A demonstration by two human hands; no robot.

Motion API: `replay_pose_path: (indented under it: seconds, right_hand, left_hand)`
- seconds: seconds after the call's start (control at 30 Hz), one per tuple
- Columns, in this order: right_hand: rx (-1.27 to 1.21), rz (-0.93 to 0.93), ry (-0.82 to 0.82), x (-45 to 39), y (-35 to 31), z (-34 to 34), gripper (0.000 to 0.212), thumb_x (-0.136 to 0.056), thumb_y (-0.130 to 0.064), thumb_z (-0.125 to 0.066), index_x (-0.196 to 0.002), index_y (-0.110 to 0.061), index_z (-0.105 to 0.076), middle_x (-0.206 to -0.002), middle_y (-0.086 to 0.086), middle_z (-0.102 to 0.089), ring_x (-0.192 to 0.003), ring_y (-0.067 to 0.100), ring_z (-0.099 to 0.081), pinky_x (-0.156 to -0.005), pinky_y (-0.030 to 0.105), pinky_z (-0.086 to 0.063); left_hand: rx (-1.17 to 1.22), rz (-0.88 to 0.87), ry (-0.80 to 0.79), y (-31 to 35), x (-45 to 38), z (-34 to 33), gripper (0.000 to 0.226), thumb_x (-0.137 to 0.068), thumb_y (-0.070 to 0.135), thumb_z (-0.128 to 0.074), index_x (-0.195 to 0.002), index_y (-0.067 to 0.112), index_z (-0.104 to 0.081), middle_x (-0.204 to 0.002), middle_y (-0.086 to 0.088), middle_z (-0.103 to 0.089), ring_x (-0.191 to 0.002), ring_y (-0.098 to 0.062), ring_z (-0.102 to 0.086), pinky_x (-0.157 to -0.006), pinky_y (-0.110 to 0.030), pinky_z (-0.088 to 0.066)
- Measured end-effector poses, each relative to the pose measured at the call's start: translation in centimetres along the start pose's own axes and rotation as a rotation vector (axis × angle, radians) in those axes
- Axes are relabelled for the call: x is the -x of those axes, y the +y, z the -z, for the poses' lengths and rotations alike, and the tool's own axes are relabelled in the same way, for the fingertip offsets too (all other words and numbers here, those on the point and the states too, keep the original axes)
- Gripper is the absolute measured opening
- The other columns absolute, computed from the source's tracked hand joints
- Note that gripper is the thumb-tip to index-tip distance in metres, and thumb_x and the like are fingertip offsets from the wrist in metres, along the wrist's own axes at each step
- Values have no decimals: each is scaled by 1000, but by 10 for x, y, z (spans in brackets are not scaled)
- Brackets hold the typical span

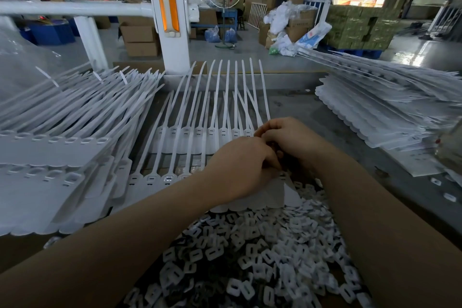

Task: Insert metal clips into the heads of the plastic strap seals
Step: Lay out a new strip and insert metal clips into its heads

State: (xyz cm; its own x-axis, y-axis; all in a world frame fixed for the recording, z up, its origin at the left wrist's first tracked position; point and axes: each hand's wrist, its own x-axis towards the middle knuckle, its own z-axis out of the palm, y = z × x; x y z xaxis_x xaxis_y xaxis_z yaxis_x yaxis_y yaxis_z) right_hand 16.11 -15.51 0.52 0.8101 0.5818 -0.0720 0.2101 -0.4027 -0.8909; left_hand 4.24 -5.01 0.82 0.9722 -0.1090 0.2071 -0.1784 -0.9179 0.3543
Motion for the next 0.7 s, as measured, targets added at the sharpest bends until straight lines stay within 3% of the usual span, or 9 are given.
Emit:
replay_pose_path:
  seconds: [0.2, 0.3, 0.43, 0.5, 0.57, 0.63, 0.7]
  right_hand:
    - [8, -24, 4, -2, 1, -1, 21, -89, -4, -52, -88, -13, -71, -67, 6, -66, -45, 8, -54, -44, 22, -44]
    - [14, -10, 15, -1, 1, 0, 21, -87, -3, -54, -87, -13, -72, -80, 9, -73, -73, 27, -67, -69, 40, -58]
    - [0, -2, 4, 1, 0, -1, 19, -86, -2, -55, -89, -11, -72, -86, 12, -74, -85, 37, -68, -82, 49, -56]
    - [5, 4, -1, 1, 0, -2, 20, -86, -1, -55, -89, -10, -72, -85, 13, -73, -77, 31, -65, -78, 44, -57]
    - [5, 6, -2, 0, 1, -2, 20, -86, -1, -54, -89, -10, -72, -77, 11, -72, -67, 21, -62, -64, 34, -54]
    - [3, 1, -4, 1, 1, -2, 20, -86, -1, -54, -88, -10, -72, -62, 4, -66, -50, 10, -56, -47, 22, -46]
    - [-1, -7, -1, 1, 1, -3, 20, -86, -1, -53, -88, -9, -71, -56, 0, -61, -40, 5, -49, -40, 19, -40]
  left_hand:
    - [208, 106, 37, -3, -6, -5, 12, -85, 26, -71, -93, 33, -79, -94, 11, -73, -75, -1, -62, -71, -20, -52]
    - [223, 96, 43, -3, -7, -7, 11, -83, 25, -74, -90, 32, -79, -91, 15, -72, -67, 4, -55, -66, -13, -46]
    - [38, 78, -80, 1, -17, -7, 18, -91, 32, -64, -105, 37, -75, -112, 9, -70, -95, -11, -63, -84, -21, -46]
    - [-19, 32, -84, 1, -13, -7, 21, -94, 33, -60, -109, 34, -73, -118, 6, -67, -101, -16, -62, -91, -29, -48]
    - [-30, -59, -21, 2, -4, -4, 22, -96, 27, -58, -110, 29, -74, -116, 3, -66, -100, -17, -61, -87, -37, -51]
    - [-101, -132, -42, 3, 4, -1, 25, -99, 26, -52, -115, 29, -72, -119, 2, -62, -103, -17, -58, -87, -37, -49]
    - [-153, -178, -78, 2, 7, 2, 30, -102, 27, -46, -121, 30, -69, -122, 2, -58, -107, -16, -55, -88, -35, -47]
